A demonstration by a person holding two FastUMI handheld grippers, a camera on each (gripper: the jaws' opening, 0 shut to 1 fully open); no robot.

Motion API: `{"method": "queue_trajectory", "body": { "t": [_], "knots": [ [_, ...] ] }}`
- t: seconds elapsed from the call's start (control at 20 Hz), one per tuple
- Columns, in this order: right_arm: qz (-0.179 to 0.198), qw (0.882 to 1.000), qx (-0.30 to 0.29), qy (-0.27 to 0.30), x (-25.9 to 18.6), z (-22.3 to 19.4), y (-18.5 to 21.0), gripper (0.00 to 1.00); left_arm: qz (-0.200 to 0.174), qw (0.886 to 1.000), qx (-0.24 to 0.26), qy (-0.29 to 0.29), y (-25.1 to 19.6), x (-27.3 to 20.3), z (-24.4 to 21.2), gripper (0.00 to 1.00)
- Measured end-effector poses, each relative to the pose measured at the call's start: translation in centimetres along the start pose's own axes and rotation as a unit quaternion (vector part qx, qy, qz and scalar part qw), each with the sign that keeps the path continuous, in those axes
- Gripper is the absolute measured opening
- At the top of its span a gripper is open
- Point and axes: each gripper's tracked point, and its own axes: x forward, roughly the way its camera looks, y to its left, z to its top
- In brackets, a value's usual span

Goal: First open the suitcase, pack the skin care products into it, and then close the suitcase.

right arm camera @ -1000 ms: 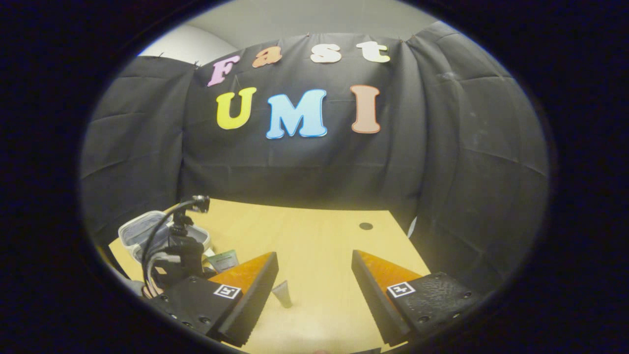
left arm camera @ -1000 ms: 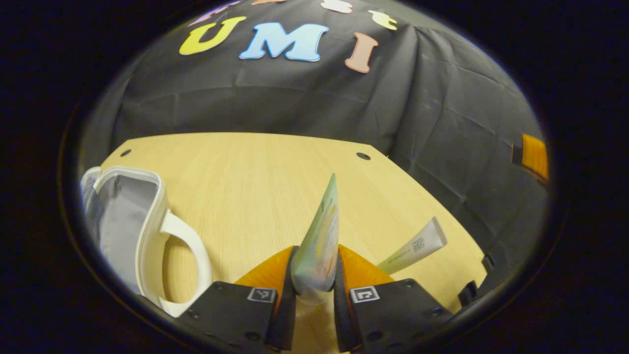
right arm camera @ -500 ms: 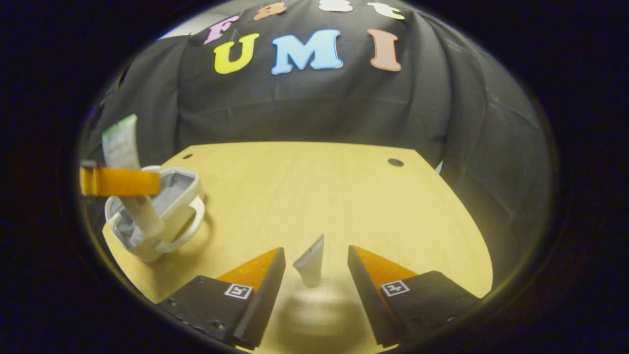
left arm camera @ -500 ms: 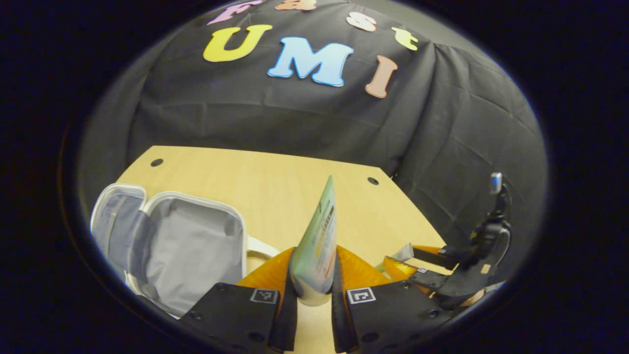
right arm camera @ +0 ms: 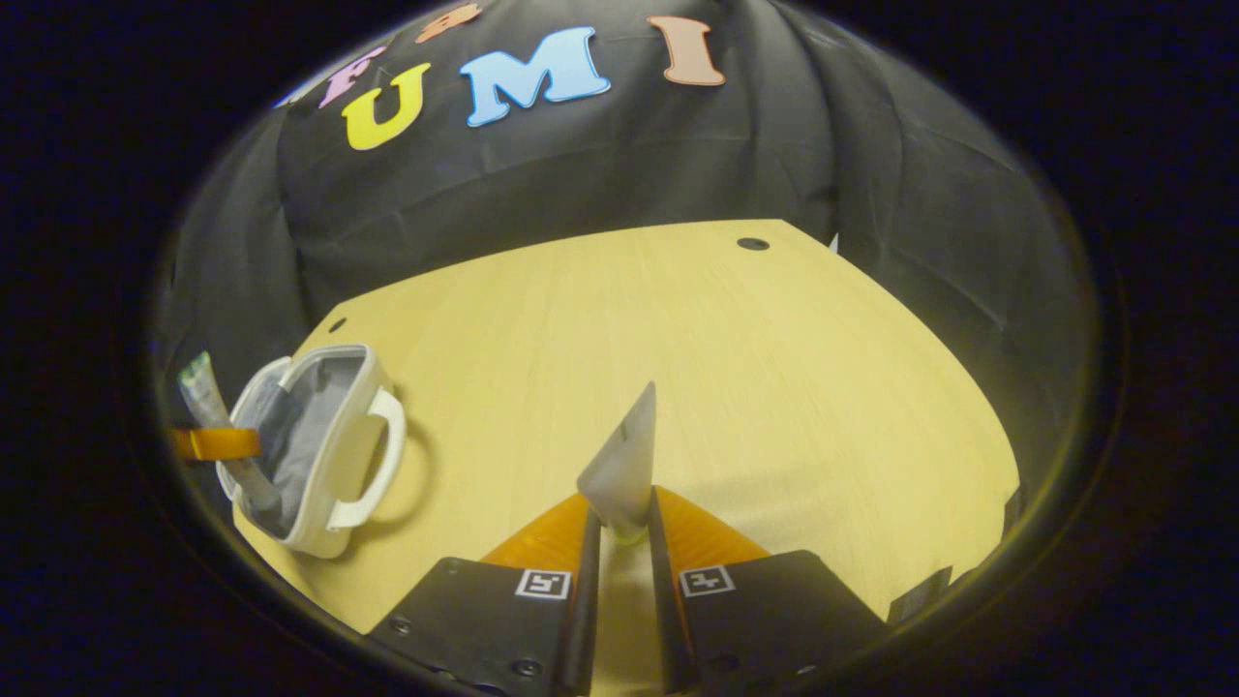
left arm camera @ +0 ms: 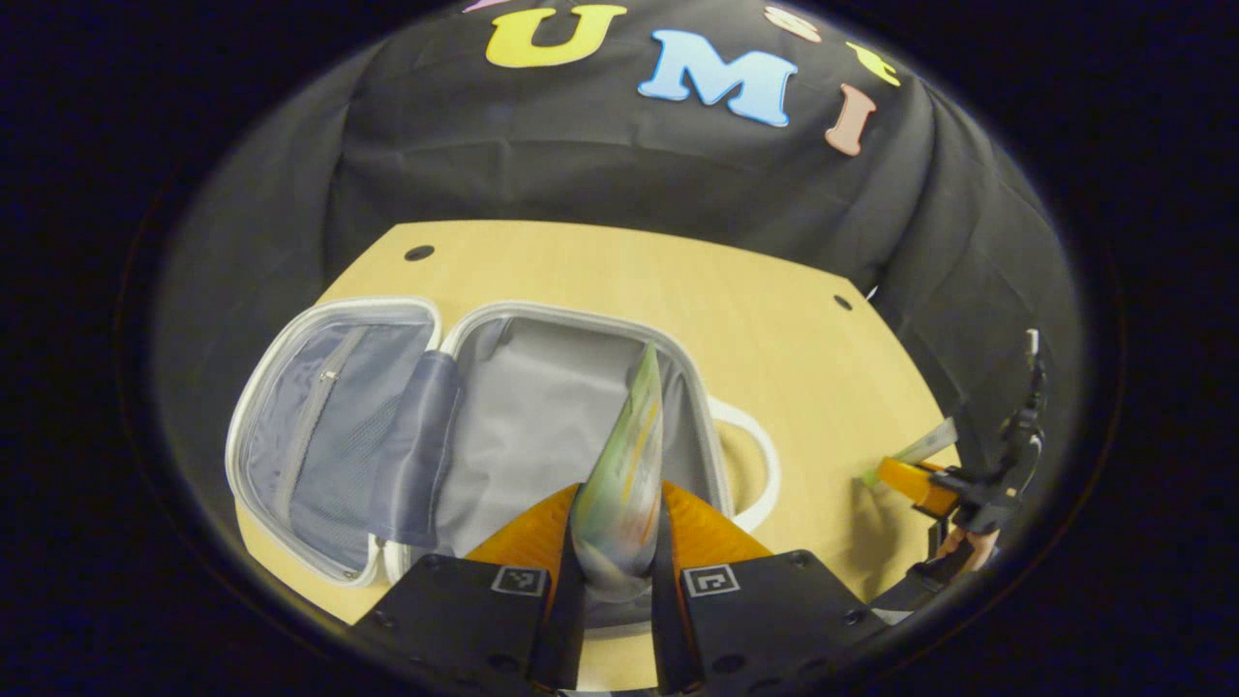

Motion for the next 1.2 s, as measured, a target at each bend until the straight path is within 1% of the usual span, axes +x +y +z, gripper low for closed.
{"method": "queue_trajectory", "body": {
  "t": [0.05, 0.1, 0.15, 0.2, 0.25, 0.3, 0.35, 0.4, 0.45, 0.55, 0.6, 0.65, 0.7, 0.75, 0.8, 0.85, 0.9, 0.95, 1.0, 1.05, 1.1, 1.15, 1.2],
  "knots": [
    [0.012, 1.0, 0.006, -0.006, -1.3, 0.3, 1.7, 0.22, 0.003, 1.0, 0.005, 0.01, 0.9, 0.6, -0.5, 0.37],
    [0.026, 1.0, 0.009, -0.01, -2.4, 0.5, 3.6, 0.26, 0.002, 1.0, 0.011, 0.018, 1.6, 1.1, -0.8, 0.38],
    [0.038, 0.999, 0.012, -0.013, -3.5, 0.8, 5.5, 0.26, 0.0, 1.0, 0.018, 0.019, 2.0, 1.3, -0.8, 0.41],
    [0.051, 0.998, 0.014, -0.017, -4.5, 0.9, 7.4, 0.25, -0.003, 1.0, 0.025, 0.01, 2.2, 1.5, -0.1, 0.43],
    [0.066, 0.997, 0.014, -0.02, -5.3, 1.0, 9.5, 0.25, -0.006, 0.999, 0.035, -0.003, 2.4, 1.3, 0.8, 0.51],
    [0.084, 0.996, 0.013, -0.022, -5.9, 1.0, 11.7, 0.25, -0.01, 0.999, 0.043, -0.02, 2.6, 0.8, 1.7, 0.54],
    [0.103, 0.994, 0.01, -0.023, -6.4, 1.1, 13.9, 0.25, -0.012, 0.998, 0.05, -0.039, 2.9, 0.1, 2.7, 0.7],
    [0.122, 0.992, 0.003, -0.02, -6.5, 0.8, 15.9, 0.25, -0.013, 0.997, 0.055, -0.061, 3.3, -0.8, 3.8, 0.82],
    [0.138, 0.99, -0.008, -0.013, -6.4, 0.4, 17.7, 0.25, -0.016, 0.995, 0.056, -0.082, 3.7, -2.1, 4.5, 0.87],
    [0.161, 0.987, -0.031, 0.002, -5.4, -0.7, 20.6, 0.25, -0.015, 0.991, 0.05, -0.121, 5.0, -4.8, 5.4, 0.9],
    [0.171, 0.984, -0.044, 0.016, -4.5, -1.4, 22.0, 0.22, -0.007, 0.989, 0.044, -0.138, 6.3, -6.2, 5.6, 0.9],
    [0.179, 0.982, -0.055, 0.03, -3.6, -2.2, 23.1, 0.25, 0.003, 0.987, 0.036, -0.157, 7.8, -7.7, 5.7, 0.9],
    [0.186, 0.979, -0.065, 0.047, -2.8, -3.2, 24.0, 0.25, 0.013, 0.984, 0.029, -0.173, 9.5, -9.0, 5.7, 0.9],
    [0.19, 0.977, -0.075, 0.062, -1.8, -4.0, 24.8, 0.25, 0.03, 0.983, 0.019, -0.18, 11.5, -10.2, 5.5, 0.9],
    [0.189, 0.975, -0.085, 0.075, -0.8, -4.7, 25.3, 0.22, 0.046, 0.981, 0.008, -0.186, 13.5, -11.2, 5.0, 0.89],
    [0.187, 0.974, -0.095, 0.087, 0.2, -5.4, 25.8, 0.25, 0.066, 0.98, -0.004, -0.188, 15.7, -12.2, 4.4, 0.89],
    [0.186, 0.972, -0.104, 0.095, 1.0, -5.9, 25.9, 0.25, 0.084, 0.978, -0.018, -0.189, 17.8, -12.9, 3.9, 0.9],
    [0.182, 0.972, -0.11, 0.101, 1.6, -6.2, 26.0, 0.23, 0.098, 0.976, -0.031, -0.191, 19.8, -13.8, 3.5, 0.9],
    [0.182, 0.972, -0.112, 0.101, 1.9, -6.3, 26.1, 0.24, 0.111, 0.974, -0.043, -0.191, 21.5, -14.5, 3.1, 0.9],
    [0.185, 0.972, -0.107, 0.095, 1.9, -6.0, 26.3, 0.29, 0.125, 0.972, -0.056, -0.19, 23.4, -15.1, 2.6, 0.9],
    [0.191, 0.973, -0.096, 0.085, 0.8, -5.2, 26.6, 0.3, 0.136, 0.97, -0.072, -0.188, 25.7, -15.7, 2.1, 0.9],
    [0.198, 0.974, -0.085, 0.071, 0.1, -4.1, 26.9, 0.54, 0.146, 0.967, -0.088, -0.188, 27.7, -16.2, 1.7, 0.89],
    [0.191, 0.977, -0.081, 0.051, -0.3, -3.0, 26.6, 0.77, 0.153, 0.964, -0.105, -0.188, 29.5, -16.4, 1.6, 0.9]
  ]
}}
